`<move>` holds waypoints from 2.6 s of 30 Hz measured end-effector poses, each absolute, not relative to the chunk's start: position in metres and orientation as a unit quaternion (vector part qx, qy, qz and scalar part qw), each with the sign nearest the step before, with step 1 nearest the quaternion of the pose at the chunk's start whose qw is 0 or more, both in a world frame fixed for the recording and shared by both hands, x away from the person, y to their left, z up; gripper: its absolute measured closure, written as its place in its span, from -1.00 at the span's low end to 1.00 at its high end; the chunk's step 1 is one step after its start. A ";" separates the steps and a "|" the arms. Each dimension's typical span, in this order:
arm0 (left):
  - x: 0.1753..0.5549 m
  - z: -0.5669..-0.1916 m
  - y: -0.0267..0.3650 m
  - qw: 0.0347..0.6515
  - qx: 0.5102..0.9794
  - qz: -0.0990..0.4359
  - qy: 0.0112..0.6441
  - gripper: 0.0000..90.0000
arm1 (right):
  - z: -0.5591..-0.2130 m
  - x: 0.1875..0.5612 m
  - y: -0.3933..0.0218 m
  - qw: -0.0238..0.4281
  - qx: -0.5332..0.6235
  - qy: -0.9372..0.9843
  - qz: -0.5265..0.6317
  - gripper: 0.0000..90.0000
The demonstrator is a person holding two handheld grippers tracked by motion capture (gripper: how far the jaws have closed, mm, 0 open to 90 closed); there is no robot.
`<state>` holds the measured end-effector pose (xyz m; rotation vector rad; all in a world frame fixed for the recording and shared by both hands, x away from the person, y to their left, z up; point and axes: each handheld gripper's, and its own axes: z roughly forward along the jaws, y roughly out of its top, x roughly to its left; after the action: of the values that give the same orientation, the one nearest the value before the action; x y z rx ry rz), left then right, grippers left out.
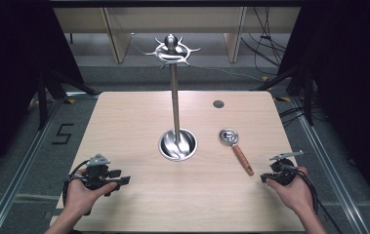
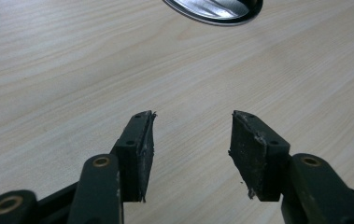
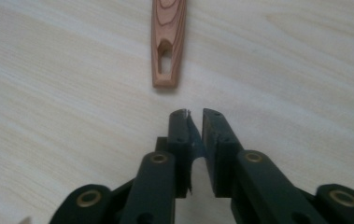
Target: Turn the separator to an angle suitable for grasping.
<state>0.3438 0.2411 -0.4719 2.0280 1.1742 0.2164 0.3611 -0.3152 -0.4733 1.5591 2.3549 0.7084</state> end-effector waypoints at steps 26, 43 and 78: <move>0.345 -0.472 0.244 0.385 0.795 0.081 0.461 0.06 | -0.467 0.431 -0.278 0.071 0.540 0.824 0.156 1.00; 0.345 -0.473 0.243 0.386 0.795 0.078 0.462 0.06 | -0.475 0.433 -0.270 0.035 0.517 0.847 0.120 1.00; 0.346 -0.473 0.243 0.390 0.795 0.067 0.460 0.06 | -0.472 0.467 -0.145 0.054 0.353 0.915 0.186 0.79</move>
<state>0.3457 0.2434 -0.4733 2.0200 1.1703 0.1706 0.4666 -0.1447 -0.4722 1.0718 2.7804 0.5640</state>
